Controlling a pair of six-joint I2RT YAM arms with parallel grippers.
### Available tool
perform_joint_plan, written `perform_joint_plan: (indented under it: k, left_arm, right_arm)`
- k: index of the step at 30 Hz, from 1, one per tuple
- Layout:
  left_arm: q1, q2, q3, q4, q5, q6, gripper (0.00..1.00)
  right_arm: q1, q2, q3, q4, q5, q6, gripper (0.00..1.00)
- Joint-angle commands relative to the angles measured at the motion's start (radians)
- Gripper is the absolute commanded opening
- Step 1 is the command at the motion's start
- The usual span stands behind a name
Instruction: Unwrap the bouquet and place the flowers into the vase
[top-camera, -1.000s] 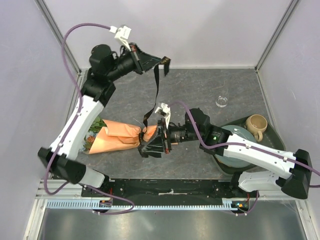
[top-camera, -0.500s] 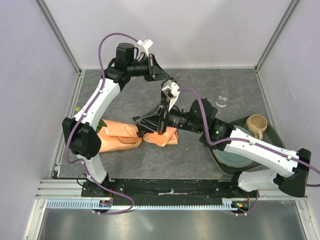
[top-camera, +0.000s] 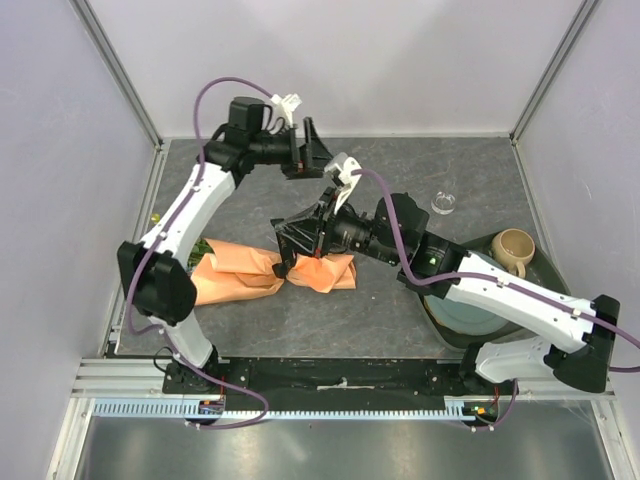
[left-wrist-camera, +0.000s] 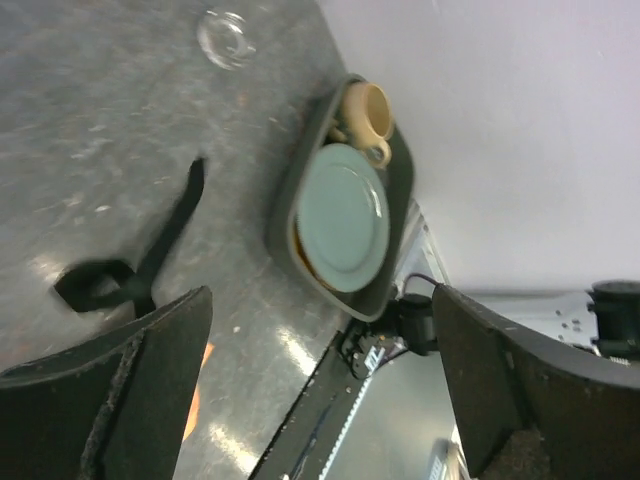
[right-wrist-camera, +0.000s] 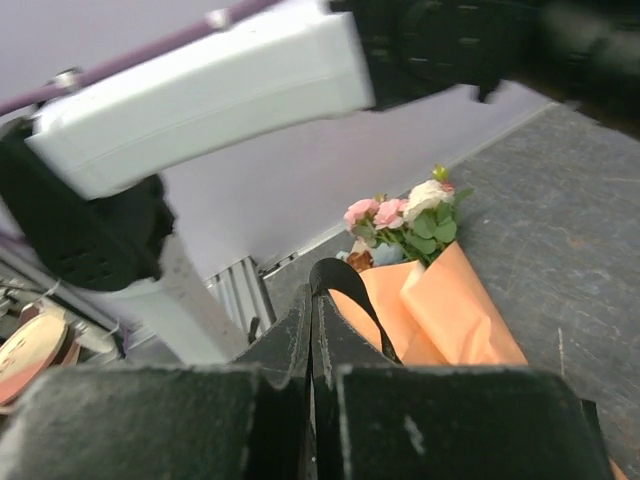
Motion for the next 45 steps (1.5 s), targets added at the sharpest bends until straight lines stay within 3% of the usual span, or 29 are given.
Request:
perform_joint_plan:
  k: [1,4,8,10,15,17,20,21,23,24,26,27,31,34,39,42,45]
  left_arm:
    - [0.104,-0.209,-0.058,-0.033,-0.191,0.057,0.98]
    - [0.172,-0.380,-0.166,-0.025,-0.359,0.057,0.99]
    - [0.207,-0.618,-0.421,0.025,-0.505,0.057,0.97]
    - [0.207,-0.727,-0.576,0.059,-0.475,0.033,0.93]
    - [0.207,-0.841,-0.790,0.074,-0.380,-0.036,0.84]
    - [0.207,-0.865,-0.862,0.087,-0.357,-0.050,0.82]
    - [0.207,-0.879,-0.908,0.099,-0.325,-0.055,0.77]
    - [0.207,-0.876,-0.913,0.097,-0.316,-0.052,0.77]
    - [0.207,-0.863,-0.925,0.100,-0.296,-0.050,0.76]
    - [0.207,-0.858,-0.931,0.103,-0.291,-0.047,0.76]
    - [0.207,-0.849,-0.959,0.125,-0.282,-0.050,0.76]
    - [0.207,-0.847,-0.977,0.146,-0.273,-0.050,0.77]
    - [0.207,-0.817,-1.017,0.192,-0.251,-0.055,0.81]
    - [0.207,-0.786,-1.049,0.229,-0.224,-0.067,0.81]
    - [0.206,-0.777,-1.104,0.249,-0.222,-0.085,0.77]
    - [0.206,-0.796,-1.158,0.268,-0.240,-0.130,0.63]
    - [0.206,-0.807,-1.216,0.314,-0.260,-0.177,0.55]
  right_arm:
    - [-0.047,0.074,0.104,-0.038,0.069,0.014,0.00]
    - [-0.128,0.155,0.151,-0.032,0.045,0.073,0.00]
    - [-0.228,0.290,0.216,0.011,0.019,0.103,0.00]
    - [-0.280,0.387,0.271,0.053,0.035,0.103,0.00]
    - [-0.401,0.618,0.485,0.103,0.046,0.149,0.00]
    - [-0.433,0.769,0.602,0.060,0.011,0.111,0.06]
    - [-0.469,1.005,0.947,-0.223,-0.041,0.060,0.30]
    - [-0.477,1.060,1.118,-0.399,-0.058,0.048,0.49]
    - [-0.493,1.140,1.191,-0.509,-0.128,-0.006,0.60]
    - [-0.495,1.122,1.094,-0.515,-0.147,-0.029,0.72]
    - [-0.497,1.007,0.936,-0.494,-0.162,-0.104,0.79]
    - [-0.497,0.920,0.777,-0.468,-0.158,-0.124,0.88]
    - [-0.495,0.743,0.451,-0.422,-0.214,-0.257,0.92]
    - [-0.481,0.677,0.293,-0.400,-0.378,-0.383,0.91]
    - [-0.452,0.671,0.231,-0.374,-0.377,-0.457,0.81]
    - [-0.432,0.676,0.242,-0.373,-0.380,-0.472,0.71]
    - [-0.409,0.670,0.230,-0.373,-0.394,-0.488,0.69]
